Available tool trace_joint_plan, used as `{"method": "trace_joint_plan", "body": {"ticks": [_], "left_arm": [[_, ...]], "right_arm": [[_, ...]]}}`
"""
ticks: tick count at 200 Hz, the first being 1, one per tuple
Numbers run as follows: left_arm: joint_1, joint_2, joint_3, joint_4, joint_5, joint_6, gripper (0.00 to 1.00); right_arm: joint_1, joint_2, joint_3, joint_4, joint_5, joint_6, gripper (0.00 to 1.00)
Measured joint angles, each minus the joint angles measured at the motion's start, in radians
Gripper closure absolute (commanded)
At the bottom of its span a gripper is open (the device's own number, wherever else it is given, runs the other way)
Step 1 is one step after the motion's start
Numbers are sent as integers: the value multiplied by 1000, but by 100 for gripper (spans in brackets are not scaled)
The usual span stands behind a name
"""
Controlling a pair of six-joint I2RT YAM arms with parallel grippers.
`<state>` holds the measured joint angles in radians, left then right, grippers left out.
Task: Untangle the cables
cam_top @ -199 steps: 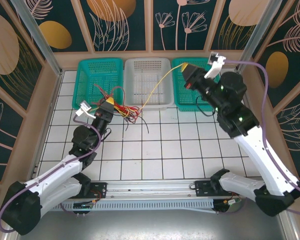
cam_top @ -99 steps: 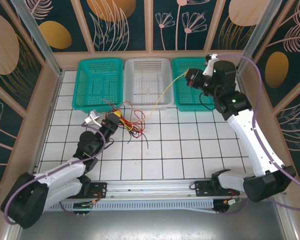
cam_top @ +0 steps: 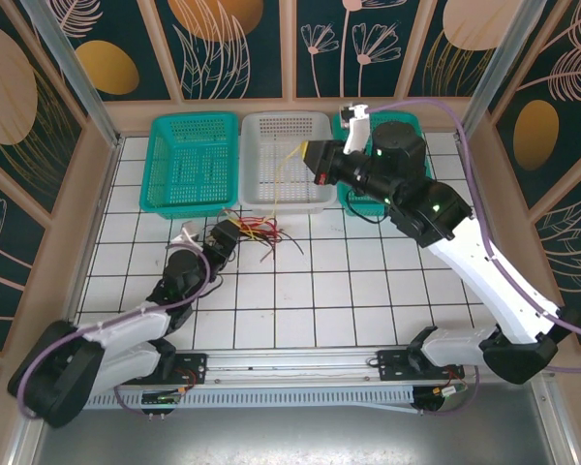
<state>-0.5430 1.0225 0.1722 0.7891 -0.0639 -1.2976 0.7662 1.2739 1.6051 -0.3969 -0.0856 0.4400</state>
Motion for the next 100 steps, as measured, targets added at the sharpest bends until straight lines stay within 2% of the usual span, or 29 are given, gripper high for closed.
{"method": "trace_joint_plan", "body": {"ticks": [24,48,74,100], "left_arm": [[0,-187,21,-206,-89,34,1],[0,-280,59,-400,-141,60,1],[0,-311,75,-537,-126,62,1],[0,-306,75,-599,-61,-4,1]], "right_arm": [[26,27,92,-3,29,-38,100],[32,29,118,-6,49,-63,100],[37,58,124,-12,59,-70,100],[49,71,89,-6,59,-68,100]]}}
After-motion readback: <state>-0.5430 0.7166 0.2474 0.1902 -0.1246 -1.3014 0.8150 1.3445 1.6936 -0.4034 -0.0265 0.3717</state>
